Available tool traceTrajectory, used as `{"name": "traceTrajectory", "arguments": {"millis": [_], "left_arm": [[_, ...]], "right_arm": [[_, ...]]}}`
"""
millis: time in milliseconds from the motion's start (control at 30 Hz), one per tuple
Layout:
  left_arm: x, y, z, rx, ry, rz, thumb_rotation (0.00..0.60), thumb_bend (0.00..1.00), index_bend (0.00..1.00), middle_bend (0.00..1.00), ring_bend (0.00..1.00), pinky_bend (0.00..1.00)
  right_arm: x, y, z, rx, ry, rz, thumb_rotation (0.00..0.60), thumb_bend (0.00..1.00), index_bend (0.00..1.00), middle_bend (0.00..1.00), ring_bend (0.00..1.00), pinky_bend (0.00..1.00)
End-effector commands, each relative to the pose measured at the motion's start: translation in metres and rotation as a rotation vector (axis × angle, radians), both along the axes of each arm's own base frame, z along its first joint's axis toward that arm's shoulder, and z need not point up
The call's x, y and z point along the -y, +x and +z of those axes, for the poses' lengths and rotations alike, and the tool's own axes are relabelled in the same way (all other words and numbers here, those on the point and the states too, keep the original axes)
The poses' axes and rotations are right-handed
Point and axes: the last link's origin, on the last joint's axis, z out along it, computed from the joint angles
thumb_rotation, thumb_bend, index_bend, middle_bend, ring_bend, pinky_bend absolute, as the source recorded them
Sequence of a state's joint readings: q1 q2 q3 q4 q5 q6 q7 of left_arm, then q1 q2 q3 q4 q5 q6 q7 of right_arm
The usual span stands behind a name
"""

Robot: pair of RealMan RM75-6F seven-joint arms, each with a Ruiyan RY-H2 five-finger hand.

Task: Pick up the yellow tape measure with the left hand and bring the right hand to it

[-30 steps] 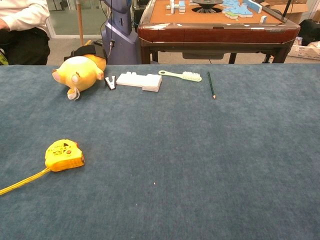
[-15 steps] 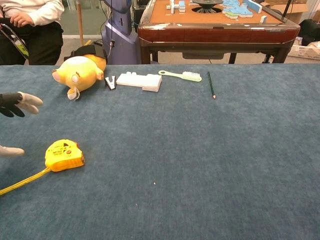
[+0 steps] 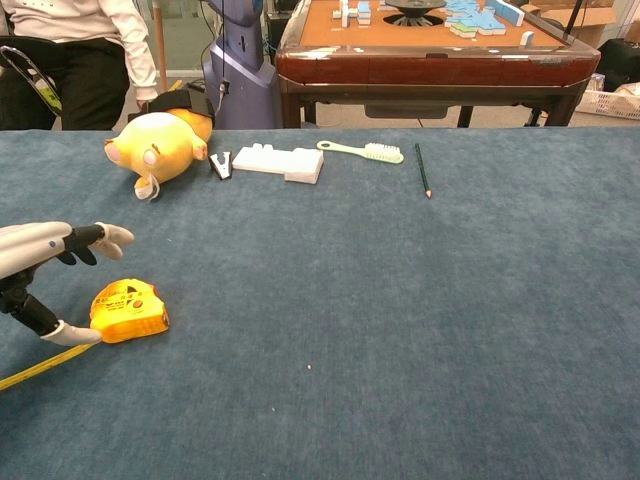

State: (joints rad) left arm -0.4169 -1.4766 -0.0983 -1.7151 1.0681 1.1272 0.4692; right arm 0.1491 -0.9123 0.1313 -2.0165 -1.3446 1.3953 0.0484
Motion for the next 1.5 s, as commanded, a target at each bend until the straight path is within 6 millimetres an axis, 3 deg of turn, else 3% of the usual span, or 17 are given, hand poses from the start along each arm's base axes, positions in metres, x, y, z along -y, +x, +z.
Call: {"name": "traceTrajectory", "arguments": {"millis": [33,533,1133,1500], "left_arm": [[-0.002,-0.001,-0.004,-0.027,0.014,-0.001,0.600,0.13,0.14,0.16,0.18,0.16],[-0.005,-0.002,-0.014,-0.069,0.030,0.051,0.600,0.13,0.25,0.16,0.18,0.16],[-0.009,0.009,-0.025,-0.055,-0.006,0.061,0.600,0.13,0.28,0.16,0.18,0.16],[-0.014,0.005,-0.026,-0.096,0.024,0.066,0.600,0.13,0.36,0.27,0.22,0.16]], "right_arm": [[-0.001,-0.001,0.000,0.000,0.000,-0.004,0.600,0.34,0.49,0.36,0.19,0.14],[-0.003,-0.005,0.002,0.001,-0.003,-0.013,0.600,0.34,0.49,0.36,0.19,0.14],[-0.006,-0.011,0.004,0.004,-0.004,-0.035,0.600,0.34,0.49,0.36,0.19,0.14],[-0.004,-0.013,0.003,0.003,0.002,-0.040,0.600,0.34,0.49,0.36,0.19,0.14]]}}
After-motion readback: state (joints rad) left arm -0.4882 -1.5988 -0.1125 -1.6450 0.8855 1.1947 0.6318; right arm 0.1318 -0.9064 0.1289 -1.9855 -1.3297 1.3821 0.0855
